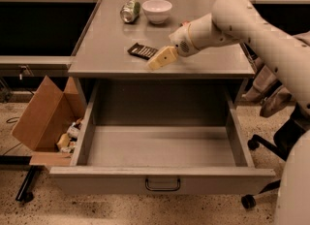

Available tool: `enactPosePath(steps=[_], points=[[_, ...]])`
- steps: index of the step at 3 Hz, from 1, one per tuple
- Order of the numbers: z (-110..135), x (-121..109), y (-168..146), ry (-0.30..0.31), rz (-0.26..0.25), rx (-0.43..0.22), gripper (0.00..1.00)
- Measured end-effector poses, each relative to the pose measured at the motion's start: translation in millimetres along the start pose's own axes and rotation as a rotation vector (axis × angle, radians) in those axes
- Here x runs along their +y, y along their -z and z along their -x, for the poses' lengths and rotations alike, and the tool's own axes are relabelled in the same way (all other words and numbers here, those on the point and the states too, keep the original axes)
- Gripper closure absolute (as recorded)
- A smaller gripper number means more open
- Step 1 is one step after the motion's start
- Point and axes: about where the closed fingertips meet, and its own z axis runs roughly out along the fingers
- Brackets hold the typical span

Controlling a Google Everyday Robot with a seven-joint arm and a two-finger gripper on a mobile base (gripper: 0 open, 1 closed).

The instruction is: Place rxbar chocolate into top drawer

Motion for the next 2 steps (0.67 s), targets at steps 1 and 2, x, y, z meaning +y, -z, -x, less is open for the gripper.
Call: enactPosePath(steps=[1,2], points=[[4.5,-9.3,-22.8,-0.025,-0.013,-0.044,0.0],[0.7,-21.7,-44.8,-0.074,-0.048,-0.079,0.04]])
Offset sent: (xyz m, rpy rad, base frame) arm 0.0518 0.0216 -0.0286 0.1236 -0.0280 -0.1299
